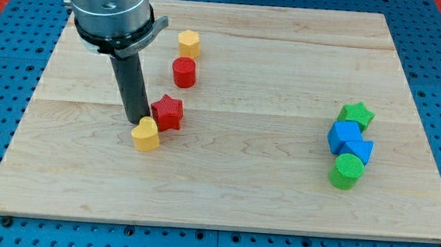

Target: Move the red star diagonally bottom right to the red circle

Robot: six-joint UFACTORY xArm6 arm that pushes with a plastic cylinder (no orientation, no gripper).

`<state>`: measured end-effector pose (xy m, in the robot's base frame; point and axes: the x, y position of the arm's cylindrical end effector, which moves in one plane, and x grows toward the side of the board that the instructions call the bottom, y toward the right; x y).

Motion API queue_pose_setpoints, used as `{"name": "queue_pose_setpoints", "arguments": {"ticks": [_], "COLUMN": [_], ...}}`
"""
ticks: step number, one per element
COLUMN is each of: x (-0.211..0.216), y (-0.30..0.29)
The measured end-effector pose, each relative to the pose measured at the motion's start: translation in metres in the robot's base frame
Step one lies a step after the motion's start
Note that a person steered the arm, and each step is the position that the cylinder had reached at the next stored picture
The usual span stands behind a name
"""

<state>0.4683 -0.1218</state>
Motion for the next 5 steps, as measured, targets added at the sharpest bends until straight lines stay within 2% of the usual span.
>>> {"name": "queue_pose_setpoints", "arguments": {"ticks": [3,4,5], "x": [-0.051,-0.02,-0.009], "y": [-0.004,0.012,0.022]}}
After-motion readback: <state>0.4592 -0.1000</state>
